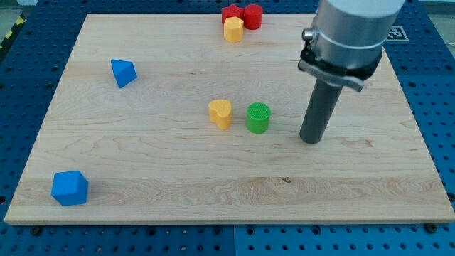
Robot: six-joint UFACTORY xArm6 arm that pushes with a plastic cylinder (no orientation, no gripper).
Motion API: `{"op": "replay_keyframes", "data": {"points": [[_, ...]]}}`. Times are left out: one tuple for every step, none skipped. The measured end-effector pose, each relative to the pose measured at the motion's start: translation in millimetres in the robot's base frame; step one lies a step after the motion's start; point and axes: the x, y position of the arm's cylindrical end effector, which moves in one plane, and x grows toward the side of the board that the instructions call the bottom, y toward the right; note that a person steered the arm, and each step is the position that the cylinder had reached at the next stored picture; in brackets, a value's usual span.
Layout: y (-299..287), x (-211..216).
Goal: Move the circle towards the right side of the board
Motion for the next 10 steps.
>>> {"op": "replay_keyframes", "data": {"points": [[-27, 25], [-83, 19], [-110, 1], [-110, 1], [-109, 1], [-109, 1], [-109, 1], [-108, 1], [-108, 1], [-108, -20]]}}
